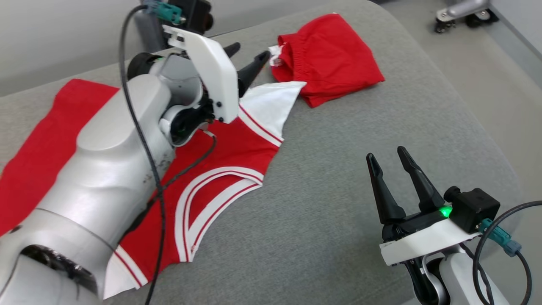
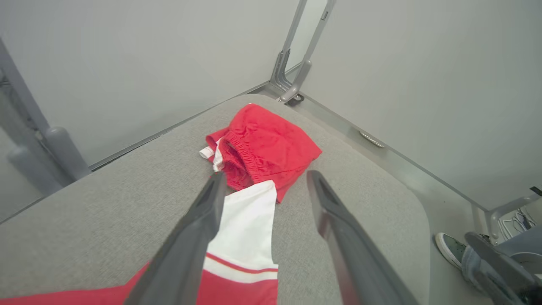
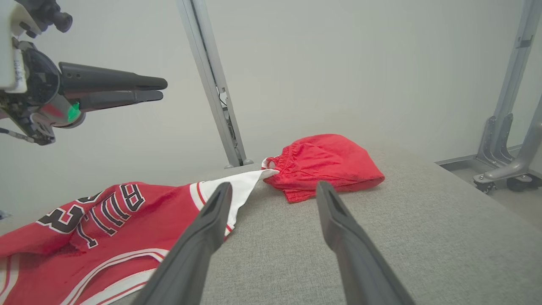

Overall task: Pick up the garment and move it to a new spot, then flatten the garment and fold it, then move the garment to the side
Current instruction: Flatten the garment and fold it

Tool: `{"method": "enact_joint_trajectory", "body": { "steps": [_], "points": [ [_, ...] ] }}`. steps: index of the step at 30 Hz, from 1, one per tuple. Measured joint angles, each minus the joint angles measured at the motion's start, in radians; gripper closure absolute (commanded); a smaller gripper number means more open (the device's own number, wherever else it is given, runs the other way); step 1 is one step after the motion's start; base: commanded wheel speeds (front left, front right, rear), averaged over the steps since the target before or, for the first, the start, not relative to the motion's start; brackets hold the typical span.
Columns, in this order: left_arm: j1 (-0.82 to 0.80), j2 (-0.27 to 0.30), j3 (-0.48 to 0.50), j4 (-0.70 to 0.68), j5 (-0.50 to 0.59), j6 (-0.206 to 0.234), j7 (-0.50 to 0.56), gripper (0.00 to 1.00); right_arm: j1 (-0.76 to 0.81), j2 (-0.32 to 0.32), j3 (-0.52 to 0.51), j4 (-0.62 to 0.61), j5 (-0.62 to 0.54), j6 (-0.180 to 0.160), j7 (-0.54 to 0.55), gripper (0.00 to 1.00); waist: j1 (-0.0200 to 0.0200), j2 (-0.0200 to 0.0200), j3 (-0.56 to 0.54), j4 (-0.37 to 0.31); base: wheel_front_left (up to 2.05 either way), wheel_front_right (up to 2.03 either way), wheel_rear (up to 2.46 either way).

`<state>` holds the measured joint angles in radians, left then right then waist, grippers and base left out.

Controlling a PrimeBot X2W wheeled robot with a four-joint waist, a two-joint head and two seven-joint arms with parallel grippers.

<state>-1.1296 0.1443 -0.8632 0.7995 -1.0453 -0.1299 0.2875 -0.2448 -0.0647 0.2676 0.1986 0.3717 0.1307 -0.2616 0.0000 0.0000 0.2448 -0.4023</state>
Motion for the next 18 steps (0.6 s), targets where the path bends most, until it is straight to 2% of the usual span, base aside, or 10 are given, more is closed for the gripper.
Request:
{"method": "enact_joint_trajectory", "body": {
  "steps": [9,16,18],
  "points": [
    [0.044,0.142,-0.036,-0.111,-0.052,0.0,-0.065,0.0,0.0,-0.033,-0.009,0.005,-0.007,0.0,0.0,0.0,0.0,0.0,-0.037,0.128,0.0,0.0,0.0],
    [0.124,0.261,-0.031,-0.213,-0.044,0.0,-0.187,0.0,0.023,-0.048,-0.026,0.007,-0.01,0.0,0.0,0.0,0.0,0.0,-0.075,0.215,0.0,0.0,0.0],
    [0.154,0.295,-0.024,-0.241,-0.025,0.014,-0.233,0.0,0.035,-0.051,-0.029,0.008,-0.01,0.0,0.0,0.0,0.0,0.0,-0.085,0.235,0.0,0.0,0.0]
  ]
}}
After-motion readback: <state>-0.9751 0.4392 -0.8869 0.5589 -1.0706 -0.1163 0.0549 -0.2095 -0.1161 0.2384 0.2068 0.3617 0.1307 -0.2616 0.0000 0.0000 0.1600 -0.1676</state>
